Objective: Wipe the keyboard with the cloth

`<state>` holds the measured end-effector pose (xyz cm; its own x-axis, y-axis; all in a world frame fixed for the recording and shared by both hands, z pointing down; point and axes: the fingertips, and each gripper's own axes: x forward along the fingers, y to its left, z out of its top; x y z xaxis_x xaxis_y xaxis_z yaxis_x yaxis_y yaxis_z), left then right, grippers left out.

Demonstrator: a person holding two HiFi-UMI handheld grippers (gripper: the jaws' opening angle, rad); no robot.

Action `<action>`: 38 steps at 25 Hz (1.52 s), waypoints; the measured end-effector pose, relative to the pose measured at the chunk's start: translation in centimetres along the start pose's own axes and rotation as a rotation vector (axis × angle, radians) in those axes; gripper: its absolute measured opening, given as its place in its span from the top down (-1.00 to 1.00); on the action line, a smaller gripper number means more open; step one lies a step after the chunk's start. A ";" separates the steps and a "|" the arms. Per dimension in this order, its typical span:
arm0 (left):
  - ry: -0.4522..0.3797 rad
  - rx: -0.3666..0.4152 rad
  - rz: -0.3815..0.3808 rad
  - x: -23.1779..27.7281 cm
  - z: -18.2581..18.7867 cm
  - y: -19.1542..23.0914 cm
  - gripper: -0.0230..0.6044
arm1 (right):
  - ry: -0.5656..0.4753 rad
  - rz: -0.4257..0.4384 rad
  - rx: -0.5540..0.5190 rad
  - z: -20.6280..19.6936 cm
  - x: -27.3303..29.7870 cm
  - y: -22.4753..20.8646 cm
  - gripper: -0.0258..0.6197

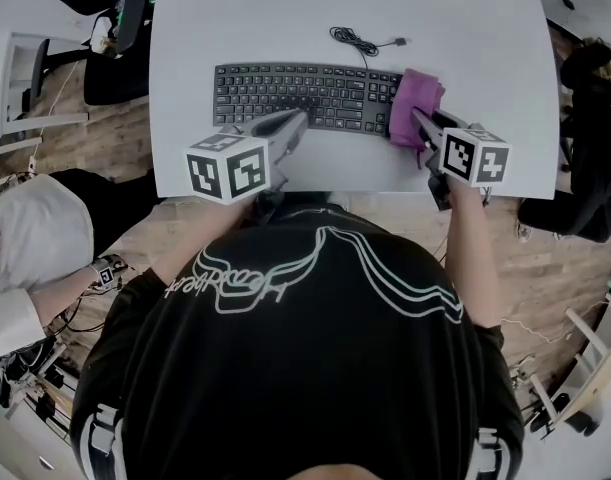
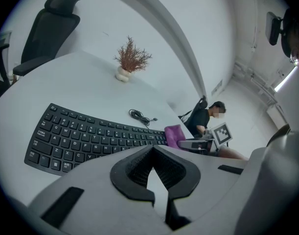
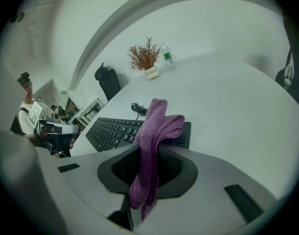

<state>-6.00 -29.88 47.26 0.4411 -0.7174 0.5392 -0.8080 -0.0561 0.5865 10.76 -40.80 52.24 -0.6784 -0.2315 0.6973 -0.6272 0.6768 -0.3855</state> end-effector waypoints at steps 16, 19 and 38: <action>-0.028 0.010 -0.006 -0.3 -1.1 -2.5 0.91 | -0.045 -0.126 0.010 -1.7 -4.3 -5.9 0.74; -0.040 0.023 -0.011 -0.9 -1.3 -3.3 0.91 | -0.112 -0.093 0.027 -1.1 -5.3 -4.7 0.74; -0.237 0.289 -0.105 -12.6 0.9 -14.3 0.91 | -0.458 0.250 -0.303 2.5 -19.1 18.3 0.74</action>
<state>-0.35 -20.64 31.49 0.4525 -0.8359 0.3106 -0.8548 -0.3073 0.4183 11.27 -25.76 30.34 -0.9293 -0.2717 0.2503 -0.3361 0.9029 -0.2680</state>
